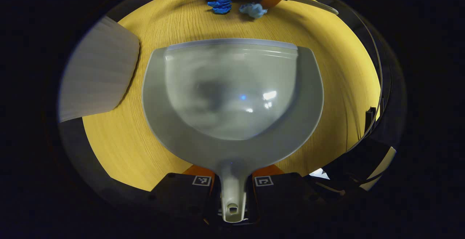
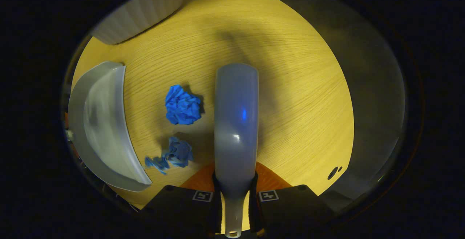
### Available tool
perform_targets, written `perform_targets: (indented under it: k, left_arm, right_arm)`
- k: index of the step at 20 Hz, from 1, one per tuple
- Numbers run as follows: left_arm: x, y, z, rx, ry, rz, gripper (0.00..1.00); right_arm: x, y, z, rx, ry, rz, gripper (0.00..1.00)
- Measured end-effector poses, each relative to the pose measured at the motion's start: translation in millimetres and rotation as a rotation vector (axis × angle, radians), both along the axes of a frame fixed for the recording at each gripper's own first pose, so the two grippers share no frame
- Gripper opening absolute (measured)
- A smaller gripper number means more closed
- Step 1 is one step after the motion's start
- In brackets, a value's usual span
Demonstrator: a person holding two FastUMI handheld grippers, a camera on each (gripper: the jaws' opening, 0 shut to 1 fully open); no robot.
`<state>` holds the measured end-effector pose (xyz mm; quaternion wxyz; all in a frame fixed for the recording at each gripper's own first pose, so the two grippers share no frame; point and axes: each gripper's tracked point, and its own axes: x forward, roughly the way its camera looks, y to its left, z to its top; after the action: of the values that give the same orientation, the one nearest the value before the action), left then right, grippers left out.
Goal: Pick up the small broom and dustpan from the desktop, sweep the trash into the dustpan with the broom, and then empty the trash into the garbage bin.
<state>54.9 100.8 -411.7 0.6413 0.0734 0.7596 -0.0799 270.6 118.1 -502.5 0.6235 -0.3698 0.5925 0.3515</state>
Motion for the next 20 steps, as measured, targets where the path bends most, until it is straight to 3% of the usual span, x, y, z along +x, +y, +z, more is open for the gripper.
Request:
perform_targets:
  k: [4, 5, 6, 10, 14, 20]
  left_arm:
    - [0, 0, 0, -0.004, -0.009, -0.005, 0.27]
    - [0, 0, 0, -0.006, -0.012, -0.007, 0.27]
    - [0, 0, 0, -0.008, -0.017, -0.01, 0.27]
    - [2, 2, 0, -0.016, -0.036, -0.034, 0.27]
    - [0, 1, 0, -0.015, -0.051, -0.064, 0.27]
    - [0, 3, -2, -0.013, -0.078, -0.075, 0.27]
  right_arm:
    - [-29, 3, 10, 0.059, 0.174, 0.048, 0.31]
    - [-41, 2, 11, 0.063, 0.208, 0.069, 0.36]
    - [-48, 3, 11, 0.075, 0.226, 0.094, 0.31]
    - [-95, 2, 25, 0.129, 0.43, 0.17, 0.31]
    - [-99, 2, 36, 0.183, 0.6, 0.105, 0.28]
    - [-81, 10, 45, 0.307, 0.58, -0.047, 0.31]
